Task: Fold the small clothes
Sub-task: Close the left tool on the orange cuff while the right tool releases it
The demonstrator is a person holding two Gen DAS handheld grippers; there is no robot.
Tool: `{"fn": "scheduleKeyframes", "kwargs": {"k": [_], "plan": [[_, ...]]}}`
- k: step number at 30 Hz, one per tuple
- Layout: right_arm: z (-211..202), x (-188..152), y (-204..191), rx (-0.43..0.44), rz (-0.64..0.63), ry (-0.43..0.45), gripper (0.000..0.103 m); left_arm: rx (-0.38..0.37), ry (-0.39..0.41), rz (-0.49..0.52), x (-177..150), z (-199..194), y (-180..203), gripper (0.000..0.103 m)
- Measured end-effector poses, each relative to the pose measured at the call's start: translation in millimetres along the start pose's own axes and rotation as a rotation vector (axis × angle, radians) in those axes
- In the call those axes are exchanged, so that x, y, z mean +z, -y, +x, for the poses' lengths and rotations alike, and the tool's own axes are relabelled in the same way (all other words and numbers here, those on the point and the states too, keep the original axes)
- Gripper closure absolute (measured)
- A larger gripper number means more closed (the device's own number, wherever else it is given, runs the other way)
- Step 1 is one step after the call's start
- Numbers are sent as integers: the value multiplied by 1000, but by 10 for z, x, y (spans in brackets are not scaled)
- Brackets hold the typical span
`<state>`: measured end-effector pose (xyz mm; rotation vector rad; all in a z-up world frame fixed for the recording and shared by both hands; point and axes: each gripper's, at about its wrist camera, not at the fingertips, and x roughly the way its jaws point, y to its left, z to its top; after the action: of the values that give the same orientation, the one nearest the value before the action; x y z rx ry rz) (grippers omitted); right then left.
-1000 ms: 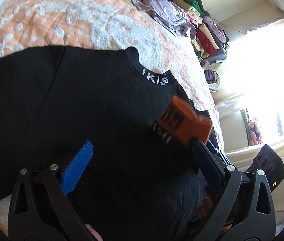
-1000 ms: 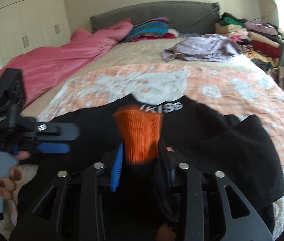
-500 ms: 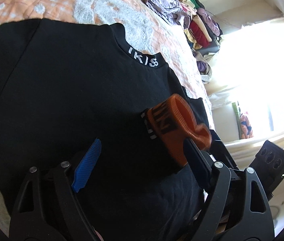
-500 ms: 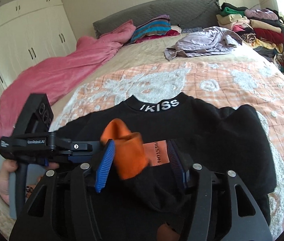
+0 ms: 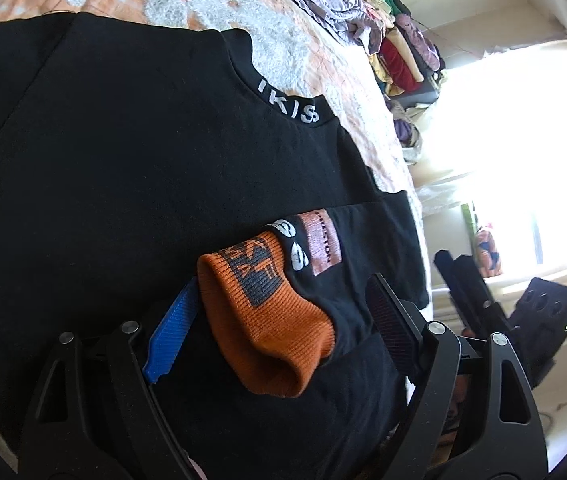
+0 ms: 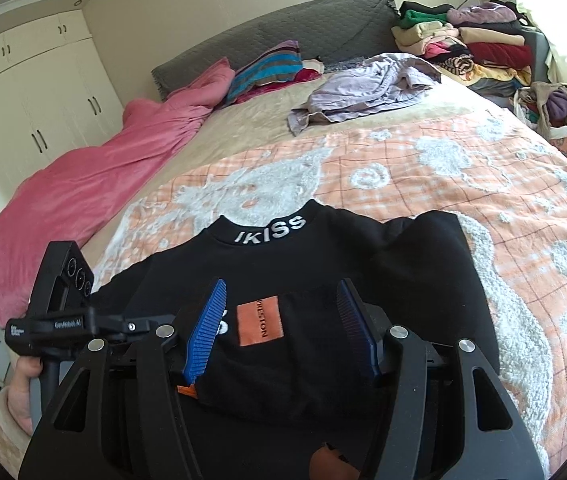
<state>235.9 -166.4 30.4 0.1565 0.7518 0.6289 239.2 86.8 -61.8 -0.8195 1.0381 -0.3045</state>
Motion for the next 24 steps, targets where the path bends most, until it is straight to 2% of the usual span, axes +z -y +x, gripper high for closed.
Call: {"fn": "scheduleKeyframes", "kwargs": {"k": [2,4,7,10,20,22,24], "plan": [[-7,4,22,-11,5,2,47,26,16,26,-9,13,36,43],[-16,18,47,-24,7,7,47,51,22,52,2,53,59,79],[-60,39,112,-56,9,23,47,45,16,50,37,119,38,94],[-128,68,234,-87,28,43,47,38,36,78,64,85,67,100],[-314,139,707,-160,160,89,47,-64,212,231,119,-530,570,102],[-305,133,756,-172,176,83,47,-49,266,260,121,-719,647,102],[-271,127,779,-189,178,69,47,5,291,266,130,-858,637,102]]}}
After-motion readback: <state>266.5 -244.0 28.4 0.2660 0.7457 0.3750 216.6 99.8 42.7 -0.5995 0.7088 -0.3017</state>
